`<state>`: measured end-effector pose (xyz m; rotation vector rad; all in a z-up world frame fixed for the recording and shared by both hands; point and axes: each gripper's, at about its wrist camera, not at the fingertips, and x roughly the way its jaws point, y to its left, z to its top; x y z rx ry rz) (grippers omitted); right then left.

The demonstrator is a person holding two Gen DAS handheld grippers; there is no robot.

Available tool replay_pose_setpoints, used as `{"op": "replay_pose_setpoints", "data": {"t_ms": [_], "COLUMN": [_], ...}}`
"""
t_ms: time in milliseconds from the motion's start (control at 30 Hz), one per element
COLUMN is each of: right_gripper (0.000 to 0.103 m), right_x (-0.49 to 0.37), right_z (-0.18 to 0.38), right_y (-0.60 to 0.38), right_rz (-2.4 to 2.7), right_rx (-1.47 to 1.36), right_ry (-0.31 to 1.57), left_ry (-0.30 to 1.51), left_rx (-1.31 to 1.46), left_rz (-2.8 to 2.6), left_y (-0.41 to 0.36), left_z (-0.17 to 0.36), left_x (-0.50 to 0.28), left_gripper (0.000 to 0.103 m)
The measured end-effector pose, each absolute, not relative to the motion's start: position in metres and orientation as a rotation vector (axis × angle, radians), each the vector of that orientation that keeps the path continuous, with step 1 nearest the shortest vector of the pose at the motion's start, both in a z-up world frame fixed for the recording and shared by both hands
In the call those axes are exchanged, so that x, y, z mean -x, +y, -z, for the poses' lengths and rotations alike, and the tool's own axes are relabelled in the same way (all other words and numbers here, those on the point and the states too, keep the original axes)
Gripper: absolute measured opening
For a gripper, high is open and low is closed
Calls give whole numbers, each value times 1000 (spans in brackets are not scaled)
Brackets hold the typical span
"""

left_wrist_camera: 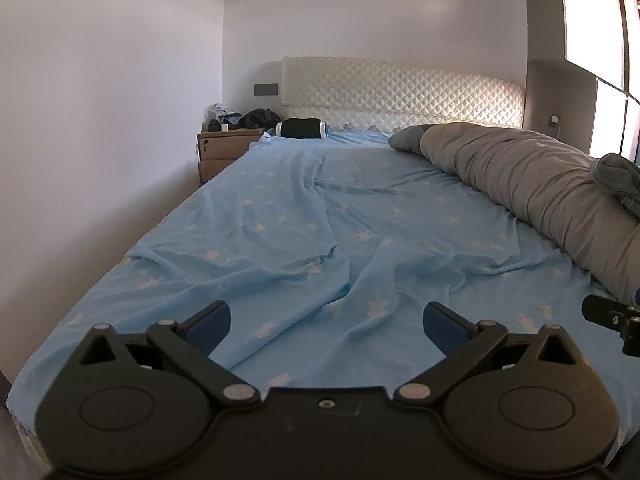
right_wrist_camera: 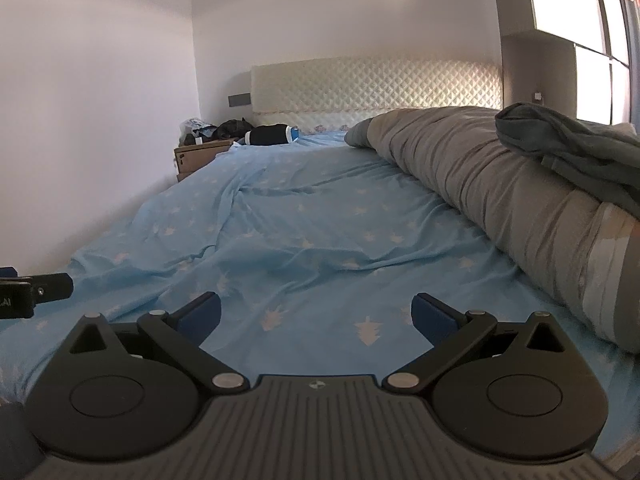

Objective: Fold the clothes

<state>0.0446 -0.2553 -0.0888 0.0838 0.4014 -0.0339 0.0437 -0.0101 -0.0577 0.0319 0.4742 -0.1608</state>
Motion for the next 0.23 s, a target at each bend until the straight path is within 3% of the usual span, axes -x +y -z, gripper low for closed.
{"op": "replay_pose_setpoints", "data": {"t_ms": [233], "right_gripper": [103], "right_x": [-42], "right_z": [88], "right_y": [-259], "right_rz": [48], "right_rx": [-87], "right_ry": [408], "left_ry": [482], "left_rx": [-41], "left_rz": [158], "left_y": [-12], "left_z": [58], "left_x": [-45], "left_gripper": [103]}}
